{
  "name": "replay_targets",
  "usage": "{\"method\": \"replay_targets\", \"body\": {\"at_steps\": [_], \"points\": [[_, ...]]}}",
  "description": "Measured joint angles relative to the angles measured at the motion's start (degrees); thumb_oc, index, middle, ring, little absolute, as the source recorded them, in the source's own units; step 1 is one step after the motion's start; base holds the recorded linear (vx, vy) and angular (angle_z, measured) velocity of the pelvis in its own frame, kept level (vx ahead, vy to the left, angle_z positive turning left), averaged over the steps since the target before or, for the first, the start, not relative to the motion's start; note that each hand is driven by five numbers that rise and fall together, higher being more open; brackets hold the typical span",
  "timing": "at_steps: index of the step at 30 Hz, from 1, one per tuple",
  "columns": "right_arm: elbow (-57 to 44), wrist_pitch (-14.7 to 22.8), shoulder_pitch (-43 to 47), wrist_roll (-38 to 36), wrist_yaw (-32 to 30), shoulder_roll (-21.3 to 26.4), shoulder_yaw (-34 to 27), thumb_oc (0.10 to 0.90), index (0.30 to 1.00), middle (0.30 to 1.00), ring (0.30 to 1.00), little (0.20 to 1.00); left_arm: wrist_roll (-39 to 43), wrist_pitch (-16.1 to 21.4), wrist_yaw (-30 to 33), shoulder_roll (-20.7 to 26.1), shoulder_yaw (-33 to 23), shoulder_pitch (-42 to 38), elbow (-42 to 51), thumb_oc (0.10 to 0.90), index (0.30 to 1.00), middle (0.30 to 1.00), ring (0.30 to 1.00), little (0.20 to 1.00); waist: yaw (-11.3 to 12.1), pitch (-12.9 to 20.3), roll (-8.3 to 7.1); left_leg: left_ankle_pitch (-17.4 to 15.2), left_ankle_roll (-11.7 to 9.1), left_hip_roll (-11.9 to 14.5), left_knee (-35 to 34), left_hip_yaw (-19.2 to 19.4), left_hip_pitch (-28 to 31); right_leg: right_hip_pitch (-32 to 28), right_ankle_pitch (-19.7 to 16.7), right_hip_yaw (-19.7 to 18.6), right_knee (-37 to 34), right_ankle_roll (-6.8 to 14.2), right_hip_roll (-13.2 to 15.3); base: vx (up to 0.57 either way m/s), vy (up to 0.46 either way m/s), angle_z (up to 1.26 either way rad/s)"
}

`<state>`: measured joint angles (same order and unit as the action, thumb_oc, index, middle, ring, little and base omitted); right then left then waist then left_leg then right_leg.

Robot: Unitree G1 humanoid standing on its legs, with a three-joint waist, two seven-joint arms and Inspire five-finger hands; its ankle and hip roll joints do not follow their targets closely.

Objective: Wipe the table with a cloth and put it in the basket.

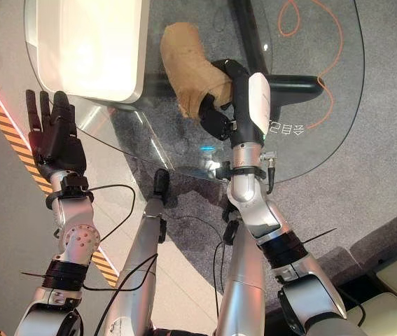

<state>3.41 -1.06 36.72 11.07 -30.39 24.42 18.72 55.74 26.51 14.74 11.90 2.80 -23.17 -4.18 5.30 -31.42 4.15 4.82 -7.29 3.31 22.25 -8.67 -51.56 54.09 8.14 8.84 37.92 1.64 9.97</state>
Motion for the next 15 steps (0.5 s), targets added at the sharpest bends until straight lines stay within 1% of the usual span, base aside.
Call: {"method": "replay_targets", "body": {"at_steps": [1, 2, 4, 8, 10, 13, 15], "points": [[-0.1, 0.5, -0.2, 0.0, 0.3, 0.0, -0.2, 0.100, 0.300, 0.300, 0.300, 0.200, 0.0, -0.5, -0.7, 0.1, 0.2, 0.1, 0.3, 0.800, 0.900, 0.900, 0.900, 0.900, 0.0, 0.0, 0.00, 0.0, 0.0, 0.0, 0.0, 0.0, 0.0, 0.0, 0.0, 0.0, 0.0, 0.0, 0.0, 0.00, 0.000, 0.00], [-0.2, 1.8, -0.8, 0.0, 0.6, -0.1, -0.7, 0.100, 0.300, 0.300, 0.300, 0.200, -0.2, -1.6, -2.9, 0.7, 1.2, 0.4, 0.9, 0.800, 0.900, 0.900, 0.900, 0.900, -0.1, 0.0, 0.00, 0.0, 0.1, -0.1, 0.0, 0.0, 0.0, 0.0, 0.0, 0.0, 0.0, 0.1, 0.1, 0.00, 0.031, 0.01], [-0.3, 2.7, -1.2, -0.1, 1.0, -0.2, -0.7, 0.100, 0.300, 0.300, 0.300, 0.200, -0.3, -3.1, -5.1, 0.8, 1.6, 0.4, 1.0, 0.800, 0.900, 0.900, 0.900, 0.900, -0.4, 0.0, 0.00, -0.1, 0.2, -0.1, 0.0, 0.0, 0.0, 0.0, 0.1, 0.0, -0.1, 0.1, 0.1, 0.00, 0.046, 0.01], [-2.4, 3.9, -3.1, -1.0, 1.8, -0.2, -0.8, 0.100, 0.300, 0.300, 0.300, 0.200, -0.2, -5.3, -8.0, 1.7, 3.2, 0.4, 1.1, 0.800, 0.900, 0.900, 0.900, 0.900, -0.9, 0.0, 0.00, -0.2, 0.3, -0.2, 0.0, 0.1, 0.0, -0.1, 0.1, -0.1, -0.2, 0.1, 0.2, 0.00, 0.020, 0.00], [-3.0, 5.0, -3.8, -2.3, 2.5, -0.1, -0.9, 0.100, 0.300, 0.300, 0.300, 0.200, 0.2, -7.4, -9.6, 2.2, 3.5, 0.5, 1.6, 0.800, 0.900, 0.900, 0.900, 0.900, -1.2, 0.0, 0.00, -0.2, 0.3, -0.2, 0.0, 0.1, 0.0, -0.1, 0.0, -0.1, -0.1, 0.1, 0.2, 0.00, 0.000, 0.00], [-3.5, 5.4, -4.0, -3.9, 3.9, 0.1, -0.9, 0.100, 0.300, 0.300, 0.300, 0.200, 1.6, -10.0, -11.6, 2.8, 3.6, 1.0, 2.8, 0.800, 0.900, 0.900, 0.900, 0.900, -1.4, 0.0, 0.00, -0.3, 0.3, -0.2, 0.0, 0.1, 0.0, -0.1, 0.0, -0.1, -0.2, 0.0, 0.2, 0.00, 0.000, 0.00], [-4.3, 5.4, -4.3, -5.4, 4.9, 0.4, -1.0, 0.100, 0.300, 0.300, 0.300, 0.200, 1.7, -10.9, -11.9, 3.4, 4.0, 1.1, 3.2, 0.800, 0.900, 0.900, 0.900, 0.900, -1.5, 0.0, 0.00, -0.3, 0.3, -0.2, 0.0, 0.1, 0.0, -0.1, 0.0, -0.1, -0.1, 0.0, 0.2, 0.00, 0.000, 0.00]]}}
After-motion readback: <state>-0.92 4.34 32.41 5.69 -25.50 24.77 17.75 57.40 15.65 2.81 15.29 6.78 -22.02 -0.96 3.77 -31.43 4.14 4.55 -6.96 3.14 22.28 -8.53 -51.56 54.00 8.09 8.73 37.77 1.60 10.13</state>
